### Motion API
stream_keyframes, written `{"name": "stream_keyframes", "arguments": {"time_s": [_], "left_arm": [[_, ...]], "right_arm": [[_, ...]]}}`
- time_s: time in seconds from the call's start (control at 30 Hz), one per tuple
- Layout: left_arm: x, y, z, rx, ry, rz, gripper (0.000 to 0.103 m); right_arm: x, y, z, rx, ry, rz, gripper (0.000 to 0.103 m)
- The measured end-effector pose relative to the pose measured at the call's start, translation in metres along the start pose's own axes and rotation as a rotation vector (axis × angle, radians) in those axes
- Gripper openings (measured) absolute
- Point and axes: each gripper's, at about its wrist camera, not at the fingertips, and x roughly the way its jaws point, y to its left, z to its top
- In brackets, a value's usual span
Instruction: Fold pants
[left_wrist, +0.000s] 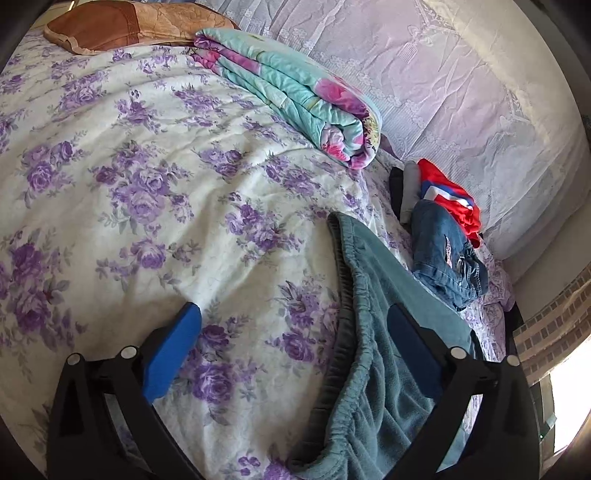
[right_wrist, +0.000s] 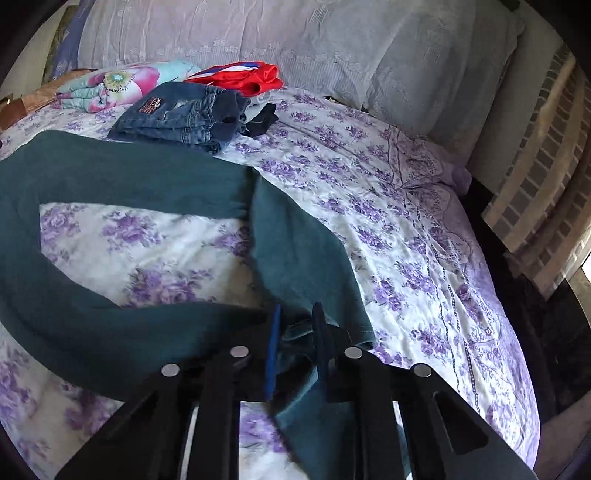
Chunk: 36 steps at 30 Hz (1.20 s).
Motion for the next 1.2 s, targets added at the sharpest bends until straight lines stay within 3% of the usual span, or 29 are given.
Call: {"name": "stream_keyframes", "arguments": {"time_s": [0.07, 0.3, 0.47, 0.7, 0.97, 1.07, 1.1, 1.17, 1.2], "left_arm": [[0.000, 0.000, 0.000, -0.003, 0.000, -0.003, 0.098], [0.006, -0.001, 0.003, -0.004, 0.002, 0.014, 0.099], [0.004, 0.005, 0.004, -0.039, -0.010, -0.024, 0.099], [0.008, 0.001, 0.004, -0.019, -0.003, -0.001, 0.099], [0.004, 0.006, 0.003, -0.037, -0.014, -0.023, 0.099], [0.004, 0.006, 0.002, -0.036, -0.013, -0.021, 0.099], [0.003, 0.006, 0.002, -0.036, -0.014, -0.022, 0.099], [0.004, 0.006, 0.003, -0.037, -0.014, -0.023, 0.099], [0.004, 0.006, 0.003, -0.036, -0.014, -0.021, 0.099]], "right_arm": [[0.004, -0.001, -0.001, -0.008, 0.013, 0.016, 0.008], [-0.004, -0.023, 0.019, 0.117, -0.032, 0.112, 0.006], [-0.002, -0.051, 0.026, 0.236, -0.030, 0.226, 0.006], [0.008, -0.102, 0.010, 0.509, 0.023, 0.376, 0.006], [0.001, -0.131, 0.009, 0.544, -0.015, 0.269, 0.006], [0.009, -0.133, 0.015, 0.535, -0.005, 0.279, 0.007], [0.012, -0.134, 0.015, 0.534, 0.007, 0.295, 0.010], [0.023, -0.133, 0.010, 0.549, 0.081, 0.357, 0.065], [0.024, -0.134, 0.006, 0.569, 0.084, 0.362, 0.065]]}}
